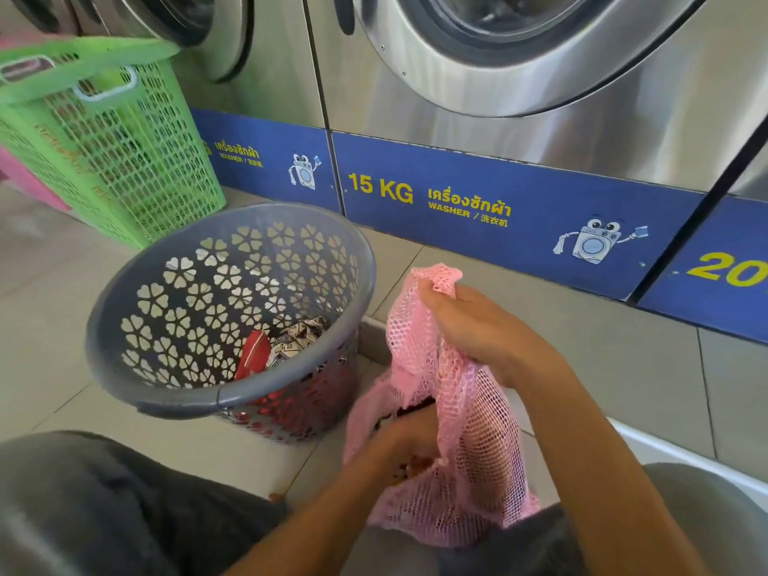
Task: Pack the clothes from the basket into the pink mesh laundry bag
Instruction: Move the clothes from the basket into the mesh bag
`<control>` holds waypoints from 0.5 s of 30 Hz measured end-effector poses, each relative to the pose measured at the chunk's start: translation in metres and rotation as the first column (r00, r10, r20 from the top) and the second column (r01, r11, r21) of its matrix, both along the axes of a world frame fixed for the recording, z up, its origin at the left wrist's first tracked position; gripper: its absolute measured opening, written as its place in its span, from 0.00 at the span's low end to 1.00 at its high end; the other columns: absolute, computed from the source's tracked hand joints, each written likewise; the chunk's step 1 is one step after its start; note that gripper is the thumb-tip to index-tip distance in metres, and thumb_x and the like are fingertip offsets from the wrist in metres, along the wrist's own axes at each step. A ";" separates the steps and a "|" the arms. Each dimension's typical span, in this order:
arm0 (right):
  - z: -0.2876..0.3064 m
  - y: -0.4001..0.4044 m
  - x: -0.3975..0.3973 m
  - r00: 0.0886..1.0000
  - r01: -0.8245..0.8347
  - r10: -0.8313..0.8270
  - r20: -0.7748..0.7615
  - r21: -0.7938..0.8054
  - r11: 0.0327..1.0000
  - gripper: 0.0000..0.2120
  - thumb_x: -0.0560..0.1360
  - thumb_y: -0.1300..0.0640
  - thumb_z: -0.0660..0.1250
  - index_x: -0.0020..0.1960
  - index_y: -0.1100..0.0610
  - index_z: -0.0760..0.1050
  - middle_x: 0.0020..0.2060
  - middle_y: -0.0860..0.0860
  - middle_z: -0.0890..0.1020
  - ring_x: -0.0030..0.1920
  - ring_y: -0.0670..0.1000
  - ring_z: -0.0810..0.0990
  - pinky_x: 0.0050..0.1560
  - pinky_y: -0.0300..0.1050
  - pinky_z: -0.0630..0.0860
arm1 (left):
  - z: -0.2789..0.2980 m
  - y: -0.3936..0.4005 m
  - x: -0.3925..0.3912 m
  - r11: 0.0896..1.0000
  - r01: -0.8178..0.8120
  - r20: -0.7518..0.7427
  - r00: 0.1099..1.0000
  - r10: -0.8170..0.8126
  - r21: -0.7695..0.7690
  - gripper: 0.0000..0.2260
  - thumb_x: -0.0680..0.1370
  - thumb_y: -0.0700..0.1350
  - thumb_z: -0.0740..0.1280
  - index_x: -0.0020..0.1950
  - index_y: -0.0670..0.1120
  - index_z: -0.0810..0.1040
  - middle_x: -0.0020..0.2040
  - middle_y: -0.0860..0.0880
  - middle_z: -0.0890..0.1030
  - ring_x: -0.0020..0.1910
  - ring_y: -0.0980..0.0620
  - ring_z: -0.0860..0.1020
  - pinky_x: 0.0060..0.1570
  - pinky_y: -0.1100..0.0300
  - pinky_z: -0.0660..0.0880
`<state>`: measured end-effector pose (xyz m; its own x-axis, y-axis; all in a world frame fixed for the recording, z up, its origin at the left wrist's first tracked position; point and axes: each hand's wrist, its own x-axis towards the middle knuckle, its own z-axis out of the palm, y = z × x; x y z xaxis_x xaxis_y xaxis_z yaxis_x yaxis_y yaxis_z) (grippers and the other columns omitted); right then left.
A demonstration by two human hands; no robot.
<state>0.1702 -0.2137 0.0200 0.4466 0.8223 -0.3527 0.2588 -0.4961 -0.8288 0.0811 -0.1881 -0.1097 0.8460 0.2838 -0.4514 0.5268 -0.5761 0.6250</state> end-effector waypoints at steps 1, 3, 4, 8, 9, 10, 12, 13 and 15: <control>-0.001 0.001 0.001 1.000 0.010 -0.010 0.002 -0.003 1.000 0.27 0.81 0.38 0.50 0.75 0.50 0.64 0.73 0.50 0.68 0.71 0.56 0.69 0.71 0.56 0.65 | 0.013 0.010 -0.003 1.000 0.003 -0.023 1.000 -0.003 -0.021 0.23 0.80 0.40 0.65 0.75 0.40 0.66 0.75 0.42 0.67 0.73 0.44 0.67 0.71 0.55 0.64; -0.002 0.003 -0.001 1.000 0.012 -0.012 -0.009 0.012 1.000 0.26 0.81 0.38 0.50 0.75 0.48 0.63 0.73 0.48 0.69 0.71 0.55 0.69 0.70 0.54 0.66 | 0.038 0.040 -0.009 0.992 -0.066 -0.070 0.996 0.058 -0.111 0.20 0.78 0.42 0.66 0.70 0.39 0.73 0.67 0.43 0.76 0.65 0.46 0.75 0.61 0.61 0.72; -0.004 0.004 -0.001 1.000 0.007 -0.007 -0.009 0.025 1.000 0.26 0.81 0.37 0.51 0.75 0.46 0.63 0.73 0.47 0.69 0.70 0.54 0.69 0.69 0.54 0.66 | 0.048 0.055 -0.015 0.981 -0.068 -0.041 0.997 0.062 -0.179 0.18 0.78 0.42 0.67 0.68 0.41 0.75 0.65 0.45 0.79 0.62 0.47 0.77 0.59 0.62 0.74; -0.008 0.008 -0.005 1.000 0.002 -0.003 0.024 0.031 1.000 0.25 0.80 0.36 0.50 0.74 0.43 0.63 0.73 0.48 0.69 0.70 0.54 0.70 0.67 0.53 0.67 | 0.094 0.096 -0.051 0.944 -0.166 0.036 0.982 0.184 -0.284 0.15 0.79 0.45 0.68 0.66 0.50 0.76 0.58 0.49 0.84 0.58 0.50 0.82 0.60 0.55 0.78; -0.009 0.010 -0.006 0.999 -0.006 0.005 0.032 0.025 1.000 0.26 0.80 0.36 0.50 0.74 0.43 0.62 0.73 0.48 0.69 0.70 0.54 0.70 0.67 0.53 0.67 | 0.106 0.105 -0.058 0.937 -0.195 0.078 0.971 0.226 -0.289 0.14 0.80 0.46 0.66 0.66 0.50 0.76 0.58 0.49 0.84 0.57 0.50 0.82 0.58 0.55 0.79; -0.010 0.012 -0.008 0.999 -0.013 0.013 0.042 0.015 1.000 0.26 0.80 0.36 0.50 0.75 0.43 0.61 0.73 0.49 0.69 0.70 0.54 0.69 0.68 0.52 0.66 | 0.112 0.114 -0.064 0.930 -0.233 0.122 0.953 0.276 -0.283 0.13 0.81 0.46 0.65 0.66 0.48 0.76 0.57 0.48 0.84 0.56 0.48 0.83 0.56 0.55 0.79; -0.009 0.016 -0.014 0.998 -0.026 0.026 0.056 -0.002 1.000 0.26 0.80 0.37 0.50 0.75 0.43 0.60 0.74 0.49 0.68 0.70 0.55 0.69 0.67 0.50 0.66 | 0.119 0.130 -0.072 0.881 -0.357 0.219 0.875 0.431 -0.309 0.13 0.82 0.47 0.63 0.64 0.45 0.77 0.56 0.44 0.84 0.53 0.46 0.83 0.51 0.55 0.80; -0.009 0.019 -0.018 0.998 -0.036 0.036 0.057 -0.005 0.999 0.26 0.80 0.36 0.50 0.76 0.43 0.59 0.74 0.49 0.68 0.71 0.55 0.69 0.68 0.50 0.66 | 0.120 0.135 -0.075 0.851 -0.418 0.257 0.826 0.502 -0.318 0.13 0.82 0.48 0.63 0.62 0.44 0.78 0.54 0.44 0.85 0.52 0.45 0.83 0.48 0.56 0.79; -0.009 0.025 -0.024 0.997 -0.065 0.066 0.042 -0.014 0.998 0.28 0.79 0.35 0.50 0.77 0.43 0.56 0.75 0.49 0.65 0.71 0.56 0.69 0.70 0.54 0.65 | 0.113 0.150 -0.078 0.817 -0.495 0.297 0.765 0.572 -0.296 0.12 0.81 0.49 0.63 0.60 0.44 0.79 0.52 0.45 0.86 0.49 0.46 0.83 0.45 0.57 0.76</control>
